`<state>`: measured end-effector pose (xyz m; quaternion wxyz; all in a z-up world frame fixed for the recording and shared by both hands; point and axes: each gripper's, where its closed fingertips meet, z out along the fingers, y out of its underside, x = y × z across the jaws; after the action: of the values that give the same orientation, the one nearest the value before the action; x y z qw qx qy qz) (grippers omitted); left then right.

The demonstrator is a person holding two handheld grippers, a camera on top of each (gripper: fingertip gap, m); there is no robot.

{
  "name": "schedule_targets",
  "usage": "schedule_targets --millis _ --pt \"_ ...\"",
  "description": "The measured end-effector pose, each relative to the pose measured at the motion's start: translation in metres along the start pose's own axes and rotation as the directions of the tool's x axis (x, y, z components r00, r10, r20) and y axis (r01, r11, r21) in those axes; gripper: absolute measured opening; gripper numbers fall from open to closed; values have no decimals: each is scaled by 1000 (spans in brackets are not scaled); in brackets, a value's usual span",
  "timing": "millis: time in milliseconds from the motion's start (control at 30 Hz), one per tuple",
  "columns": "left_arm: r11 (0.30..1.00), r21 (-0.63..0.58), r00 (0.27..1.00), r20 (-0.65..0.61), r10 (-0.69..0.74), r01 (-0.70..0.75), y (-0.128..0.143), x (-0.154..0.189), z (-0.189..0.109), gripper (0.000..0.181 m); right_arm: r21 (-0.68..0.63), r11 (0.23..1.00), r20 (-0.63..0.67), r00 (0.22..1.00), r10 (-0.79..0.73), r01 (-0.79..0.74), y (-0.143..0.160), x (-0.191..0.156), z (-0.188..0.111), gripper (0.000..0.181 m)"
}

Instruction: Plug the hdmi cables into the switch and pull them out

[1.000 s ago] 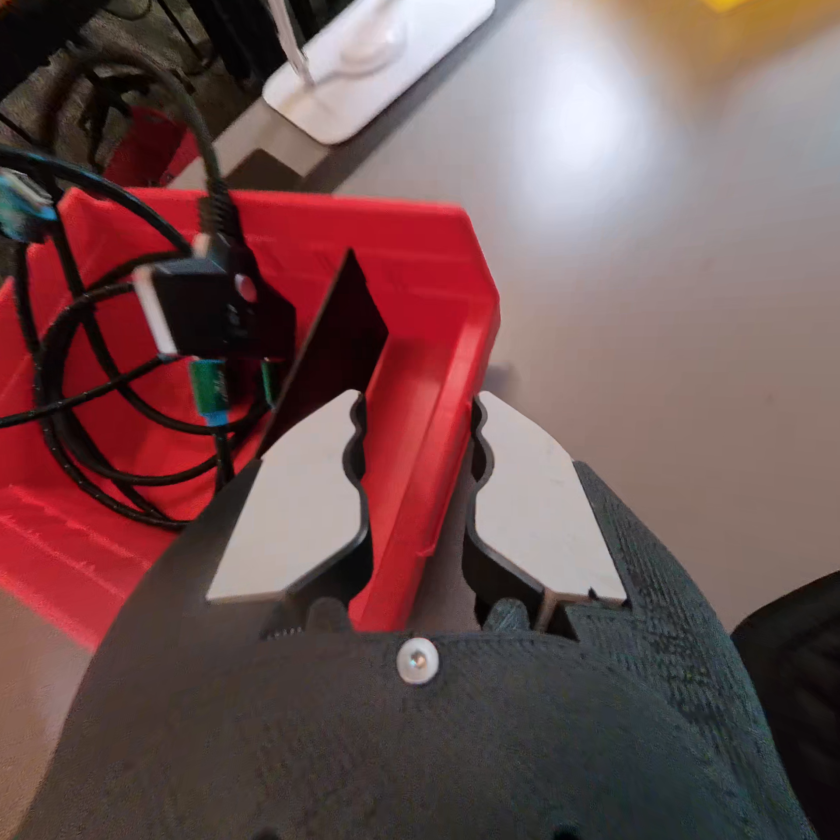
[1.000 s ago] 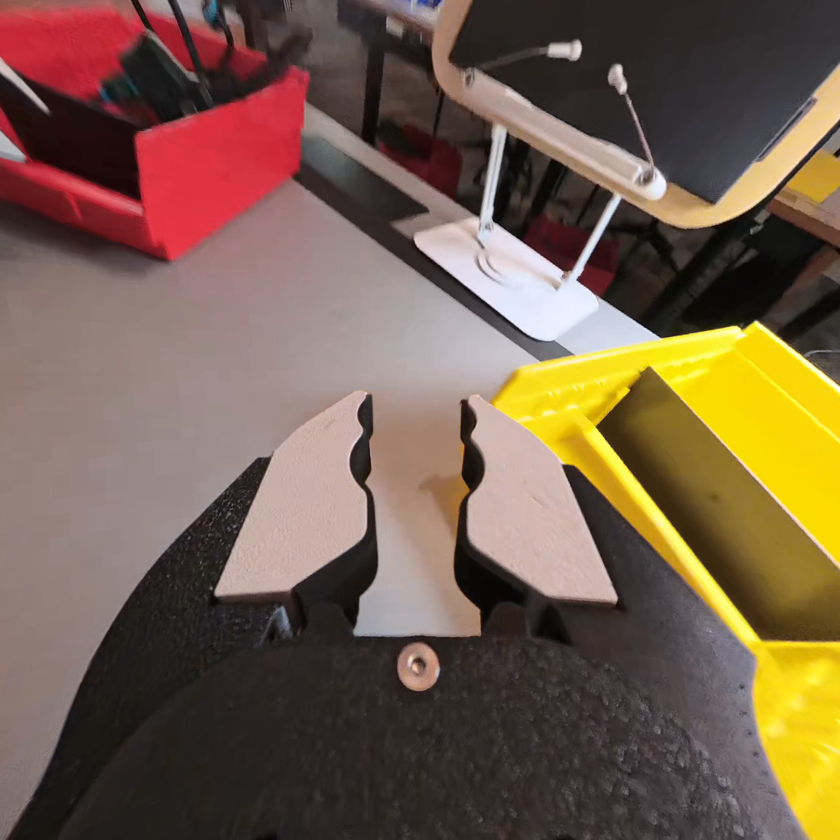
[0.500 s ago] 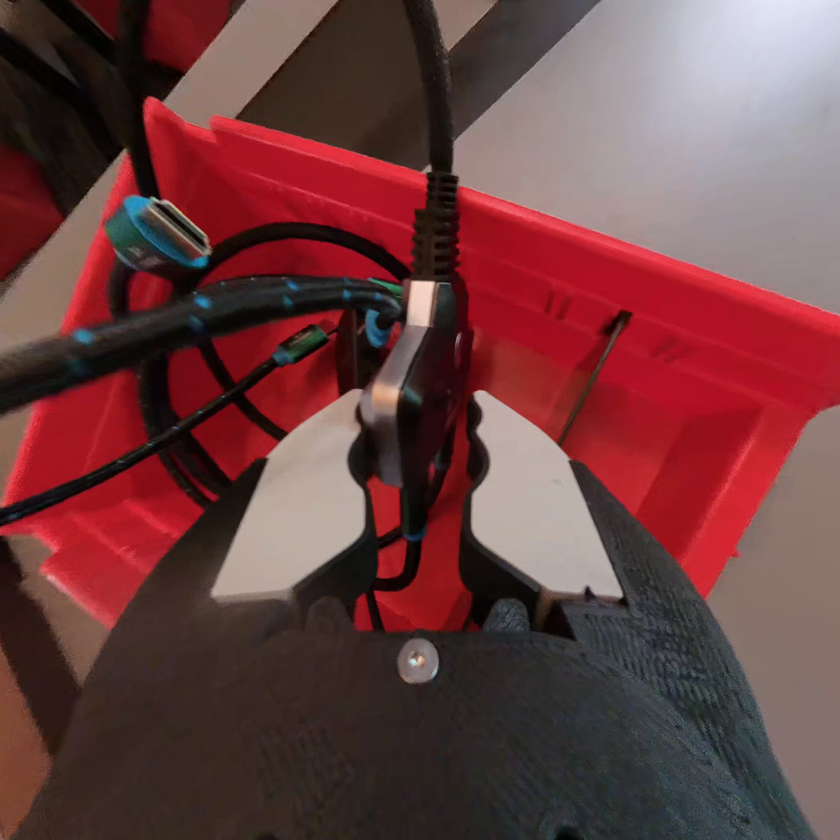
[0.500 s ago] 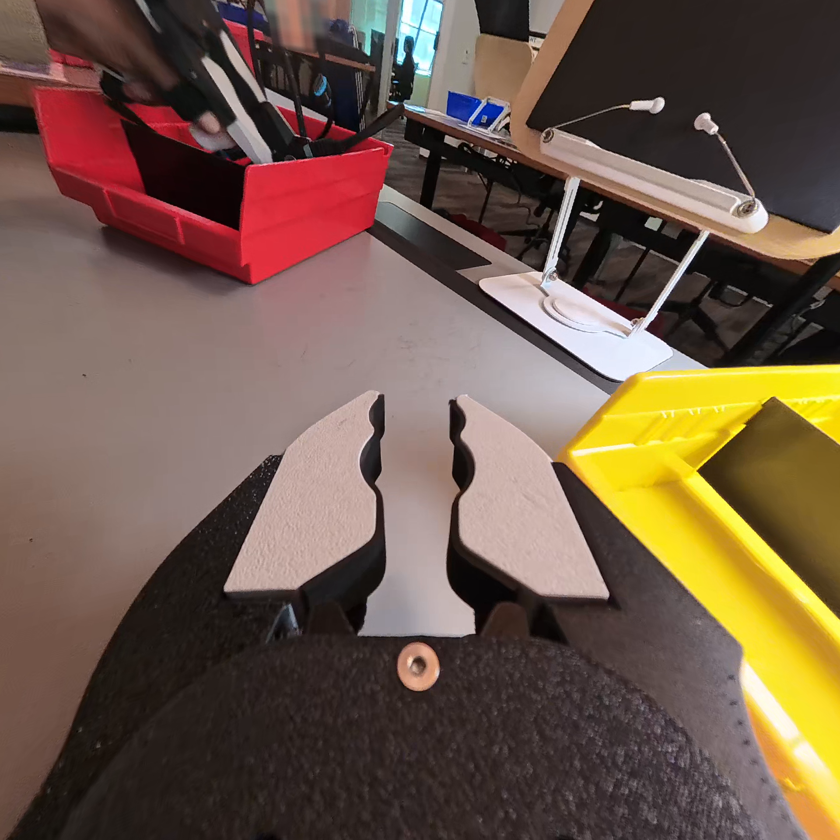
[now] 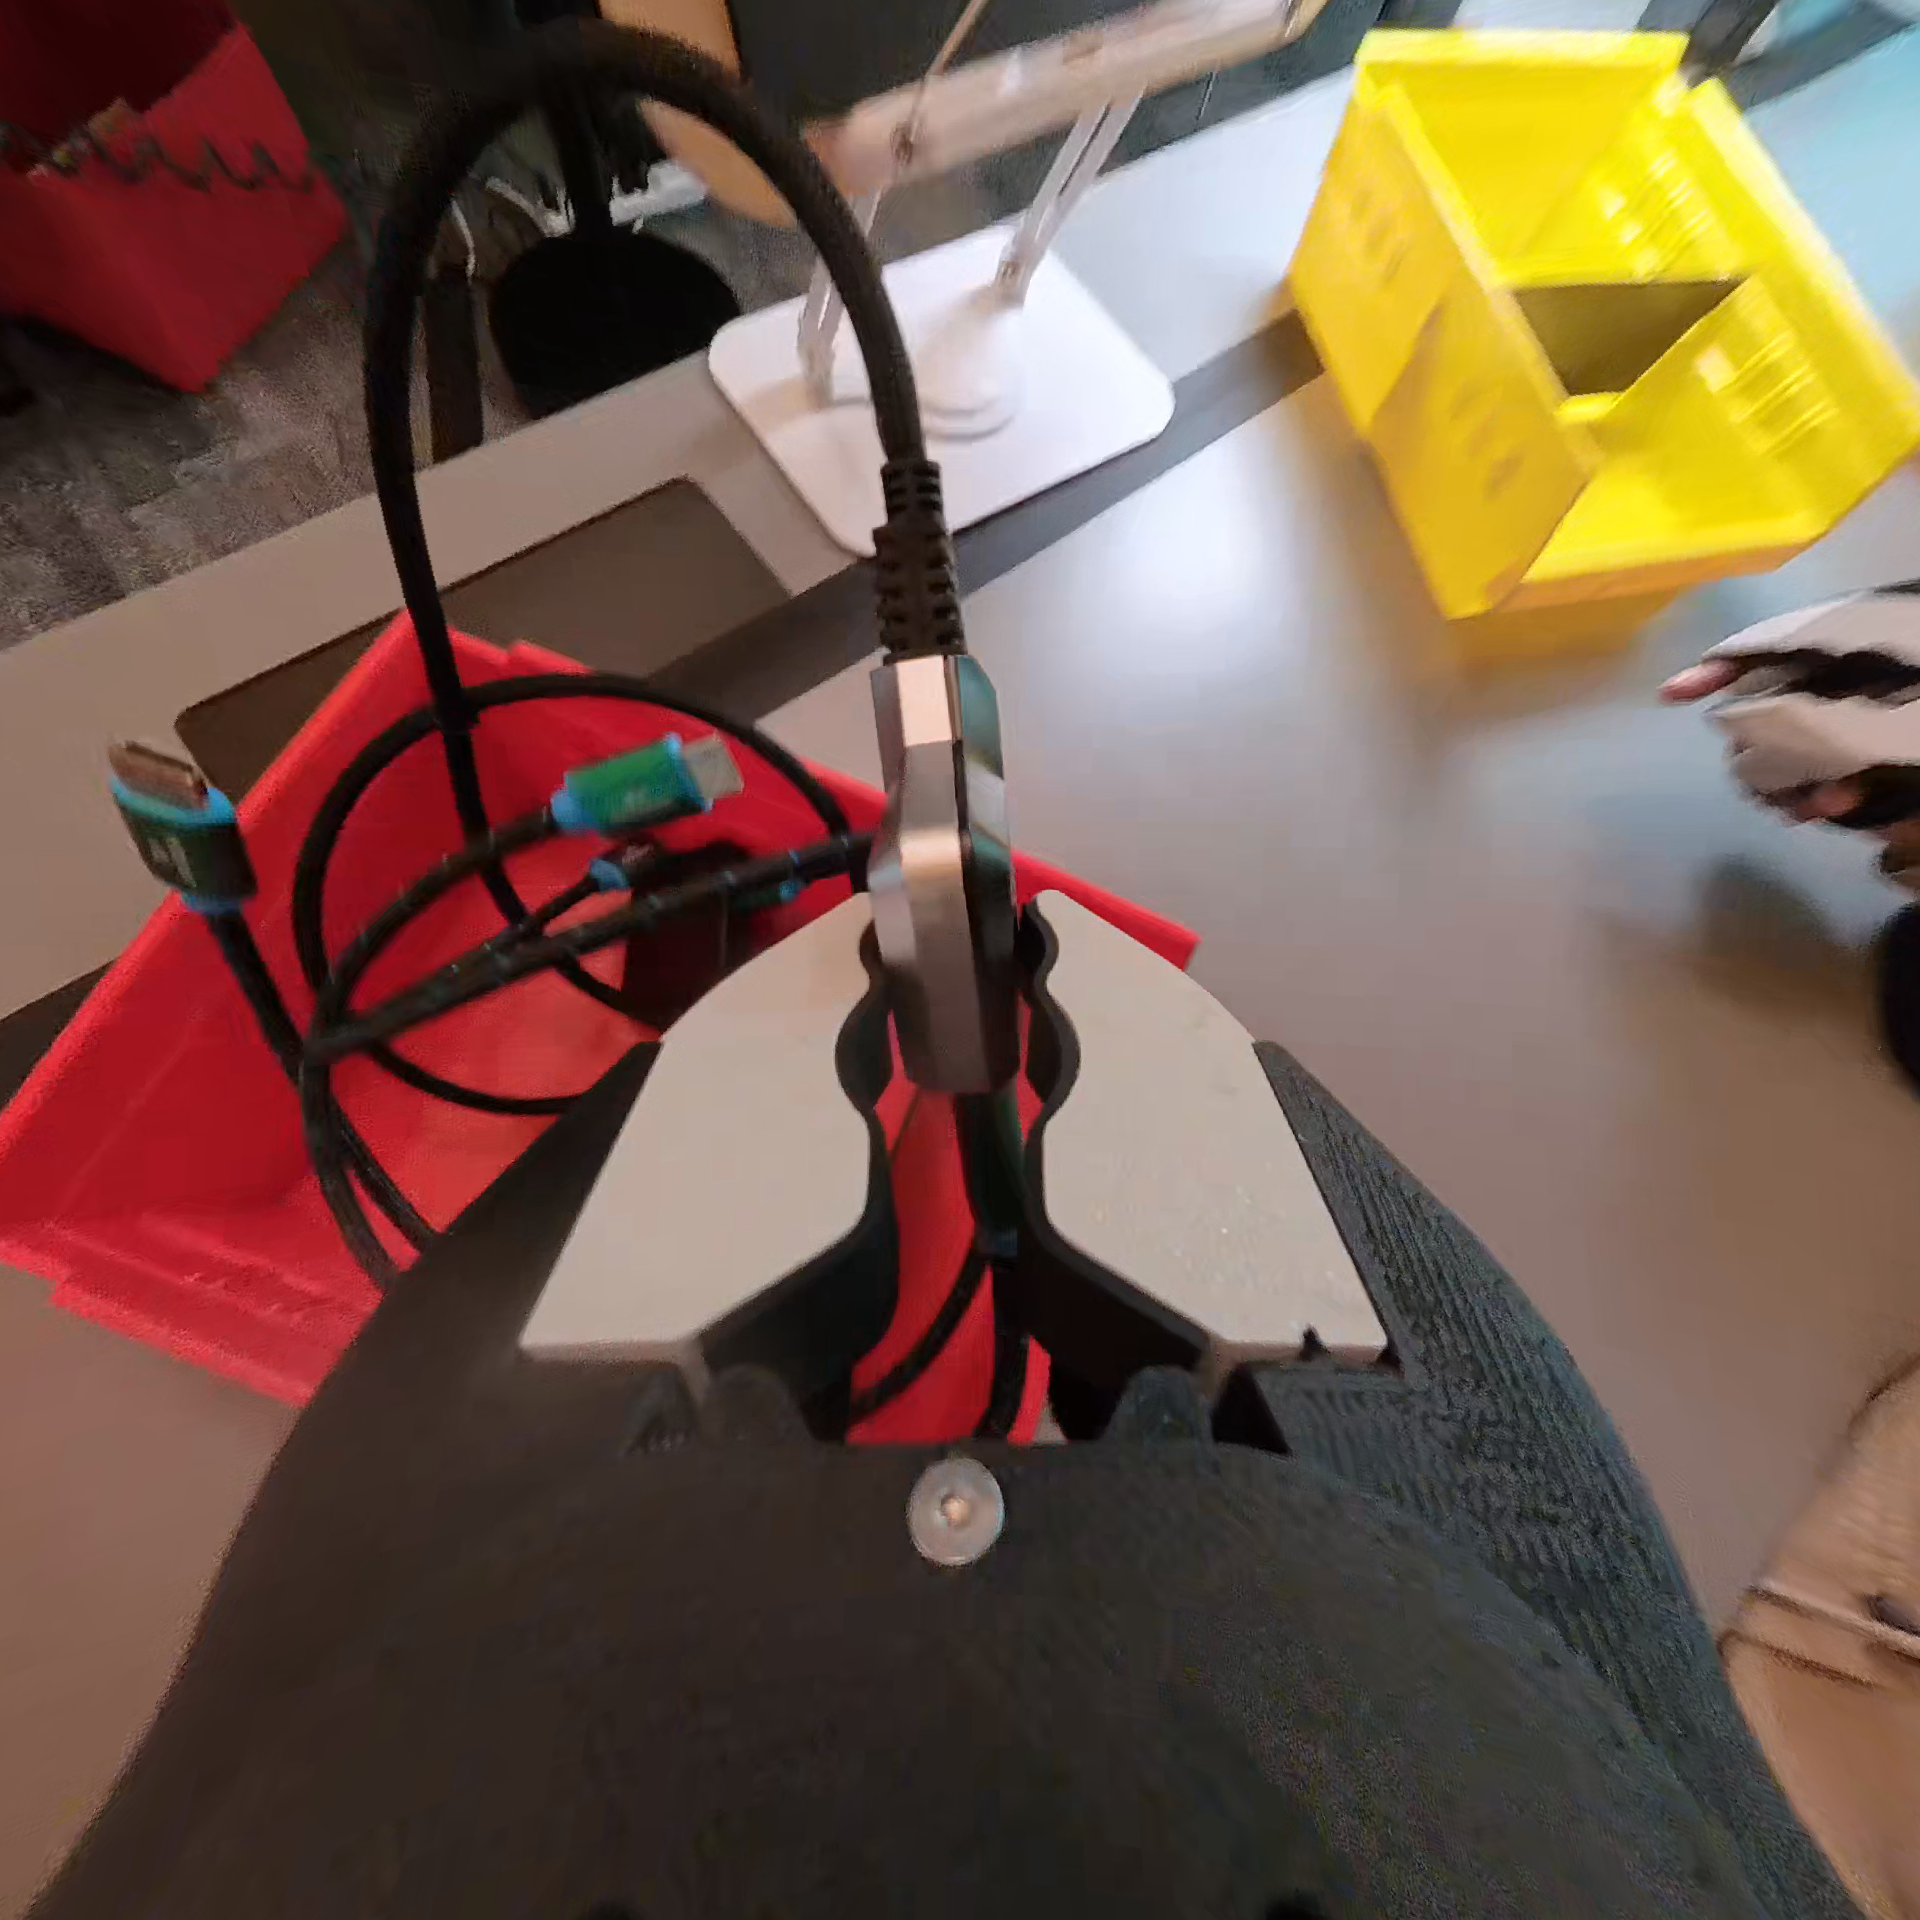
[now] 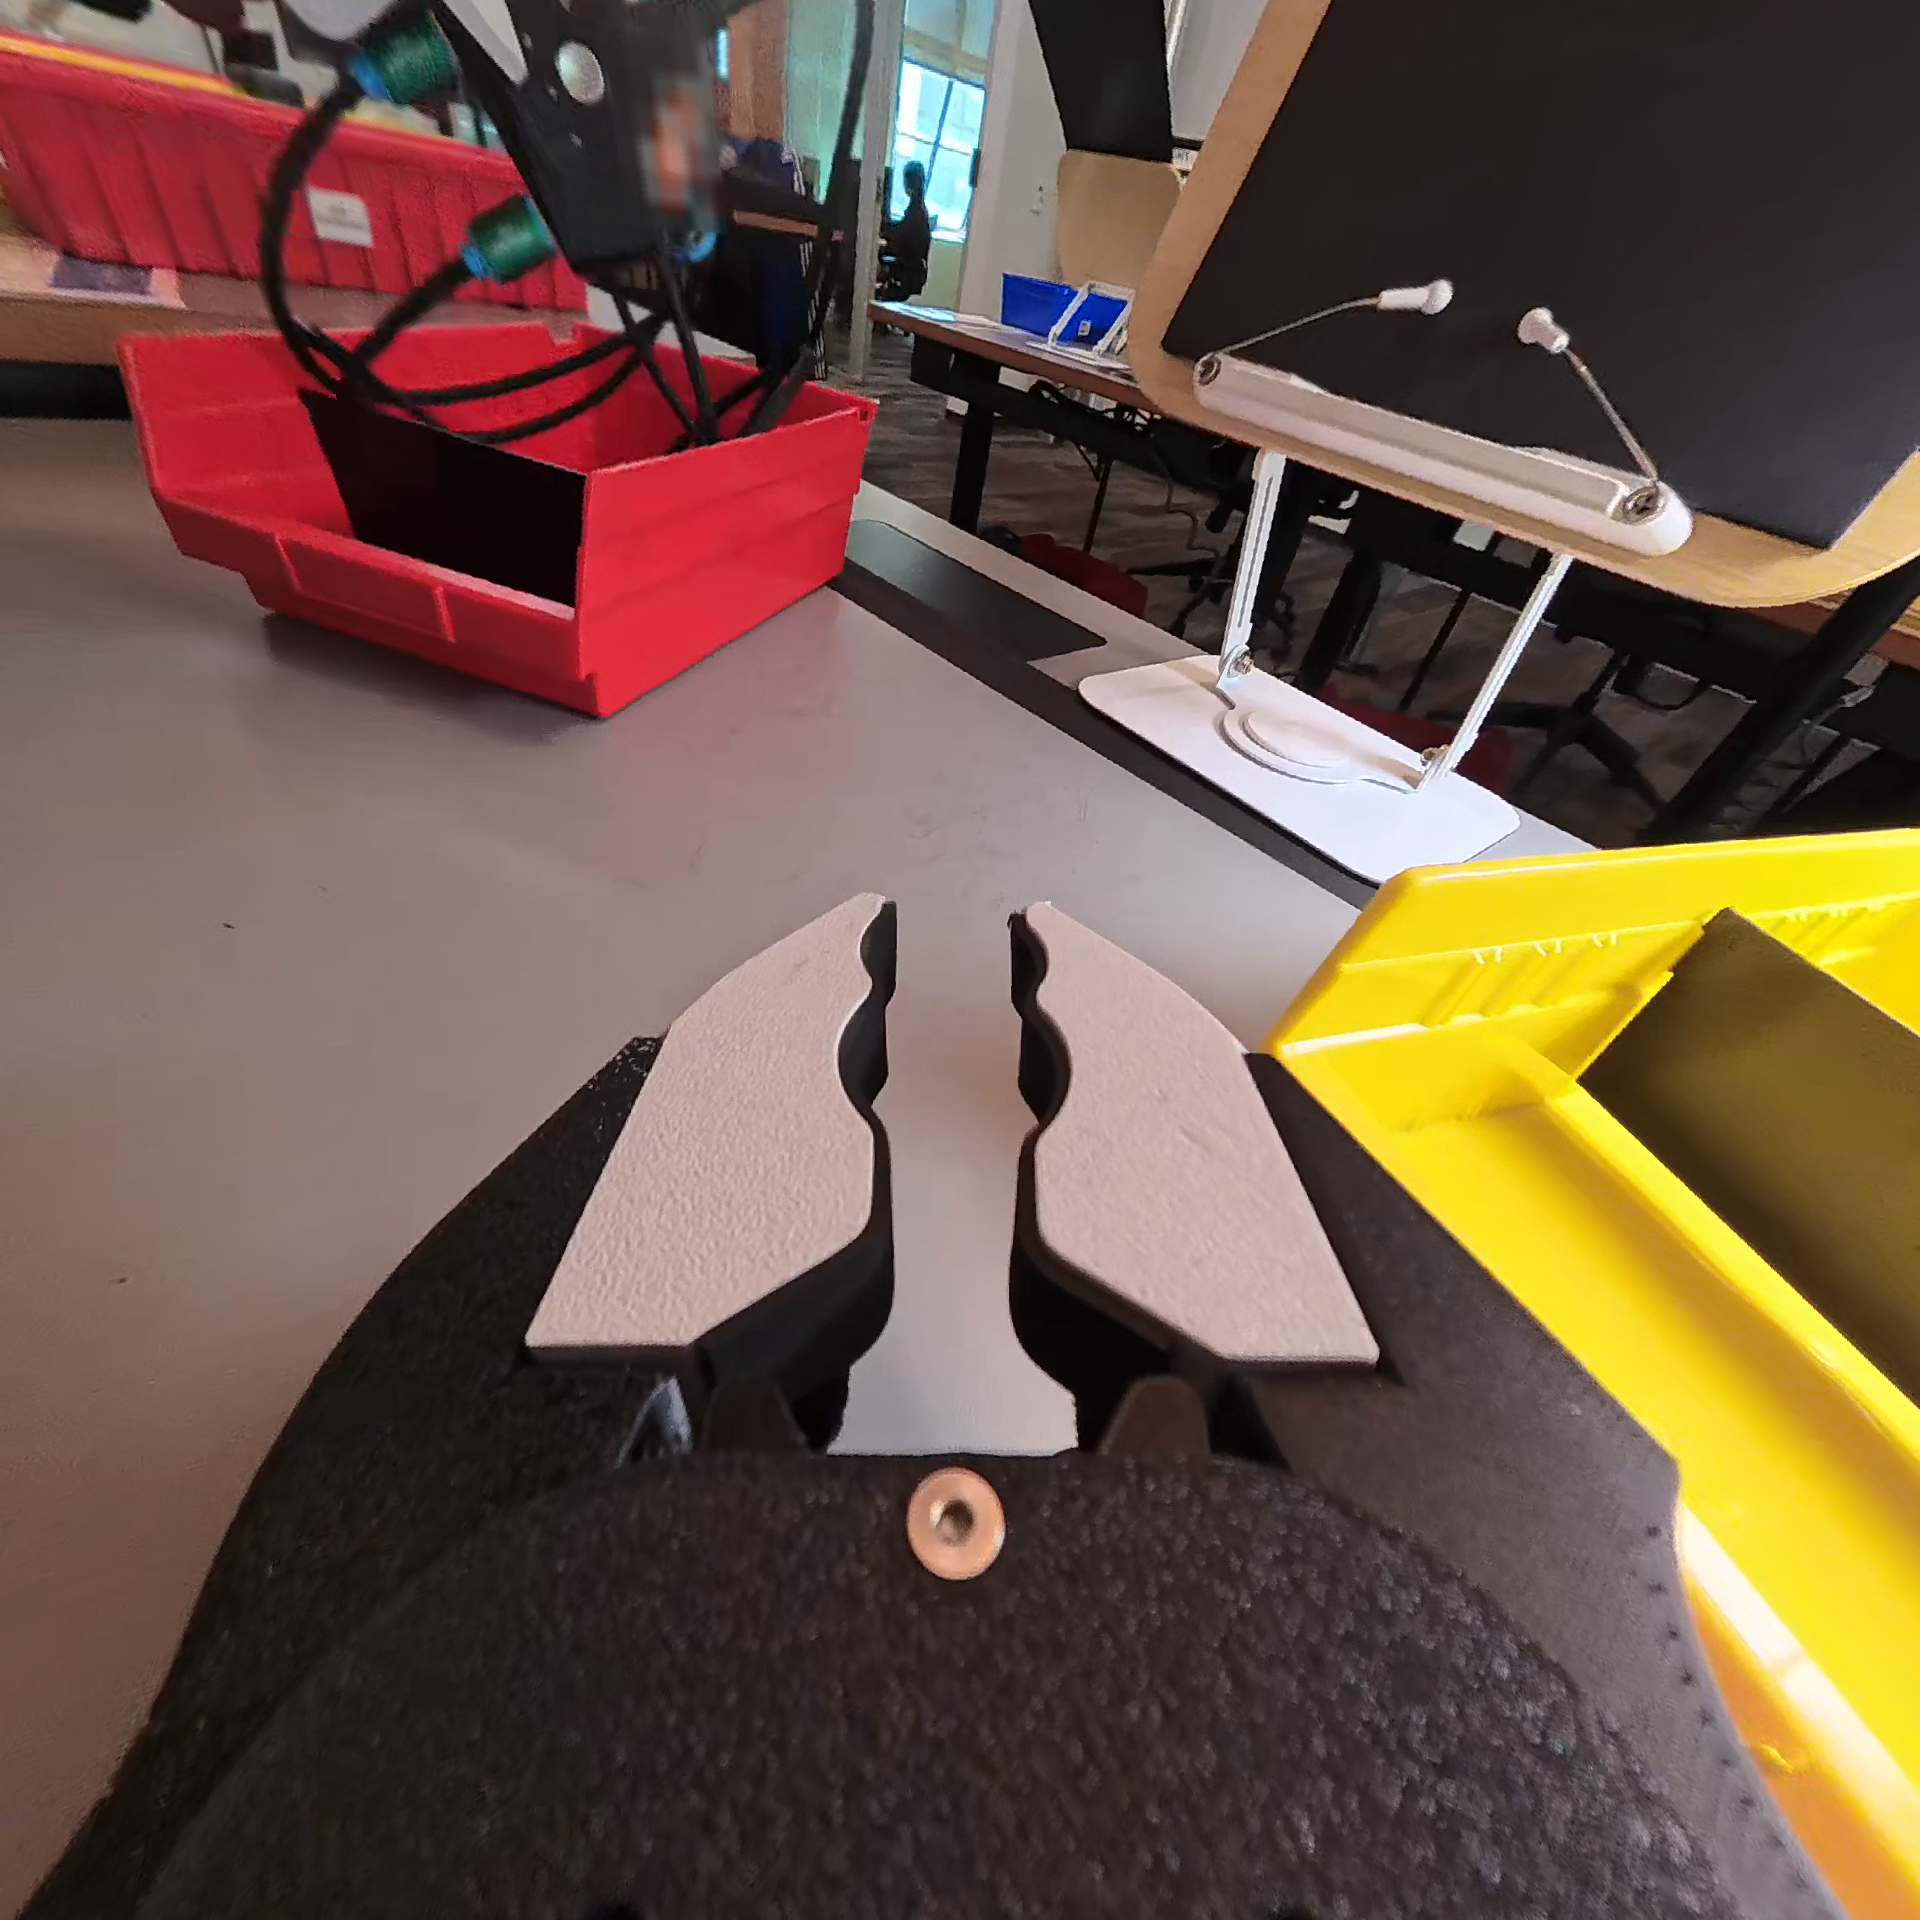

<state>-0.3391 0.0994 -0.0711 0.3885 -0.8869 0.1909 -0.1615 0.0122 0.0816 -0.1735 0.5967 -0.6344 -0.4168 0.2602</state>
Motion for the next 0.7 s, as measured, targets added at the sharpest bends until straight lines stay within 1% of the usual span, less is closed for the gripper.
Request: schedule_targets --millis 100,167,367,467,600,667,700 --pt "995 86 998 -44 -49 53 -23 14 -23 23 15 1000 -8 1000 11 -11 -4 2 -2 20" --pt "990 126 997 -59 -52 60 -35 20 -35 23 19 1000 -9 1000 20 -20 -4 3 -2 19" --pt "975 215 999 -2 -50 49 -64 20 -64 23 17 999 -14 1000 27 -27 -3 3 -2 19" --pt "973 231 997 60 -41 26 -73 14 -75 23 16 999 -10 999 32 -32 -2 3 -2 18" --pt "977 212 988 152 -9 -24 -80 6 -86 23 12 999 -9 999 32 -32 -1 3 -2 18" --pt "980 188 975 221 15 -58 -84 -1 -92 23 10 999 -10 999 31 -31 -1 4 -3 18" --pt "984 157 962 268 44 -89 -84 -6 -92 23 8 999 -9 999 33 -32 -1 4 -2 18"
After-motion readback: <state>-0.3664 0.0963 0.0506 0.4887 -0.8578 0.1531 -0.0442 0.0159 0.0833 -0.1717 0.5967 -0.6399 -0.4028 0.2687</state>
